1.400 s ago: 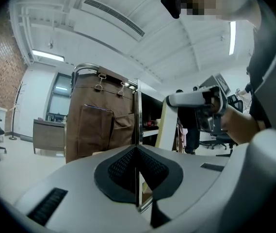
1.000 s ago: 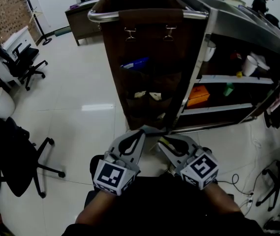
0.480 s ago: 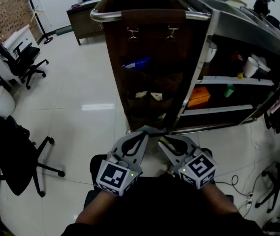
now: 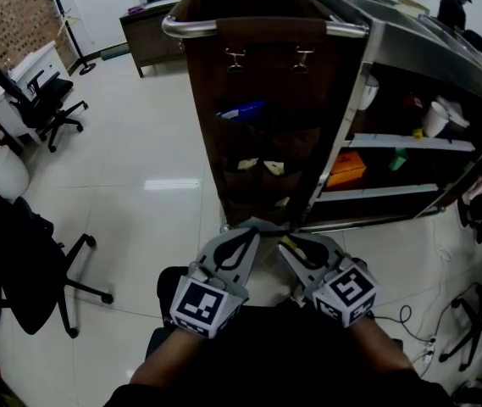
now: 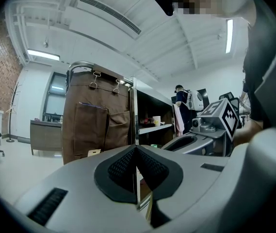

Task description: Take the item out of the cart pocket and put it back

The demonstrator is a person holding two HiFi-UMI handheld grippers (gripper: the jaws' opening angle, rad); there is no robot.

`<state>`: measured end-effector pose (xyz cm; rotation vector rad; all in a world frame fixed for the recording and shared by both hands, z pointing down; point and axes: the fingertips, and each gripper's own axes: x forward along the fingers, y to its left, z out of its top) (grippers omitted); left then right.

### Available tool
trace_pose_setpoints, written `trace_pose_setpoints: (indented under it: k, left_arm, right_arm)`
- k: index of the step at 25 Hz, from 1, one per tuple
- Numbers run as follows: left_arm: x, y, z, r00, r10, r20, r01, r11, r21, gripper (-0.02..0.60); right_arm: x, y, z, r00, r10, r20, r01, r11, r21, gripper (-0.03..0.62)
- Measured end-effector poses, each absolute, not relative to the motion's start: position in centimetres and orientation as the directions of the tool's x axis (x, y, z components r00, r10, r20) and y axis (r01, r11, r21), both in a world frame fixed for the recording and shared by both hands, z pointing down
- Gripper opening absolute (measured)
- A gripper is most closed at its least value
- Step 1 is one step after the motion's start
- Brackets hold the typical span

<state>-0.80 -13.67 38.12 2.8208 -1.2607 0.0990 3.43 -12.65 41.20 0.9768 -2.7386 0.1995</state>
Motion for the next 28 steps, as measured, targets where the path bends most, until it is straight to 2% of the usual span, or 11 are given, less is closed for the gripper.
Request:
trace_pose_setpoints:
  k: [28]
  left_arm:
    - [-0.87, -13.96, 38.29, 0.663, -0.744, 0.077, -0.748, -0.663, 0.030, 0.000]
  right_arm:
    - [3.48, -12.95, 41.03, -0.759, -0.603, 0.245, -0.634, 0.771, -0.069, 0.089]
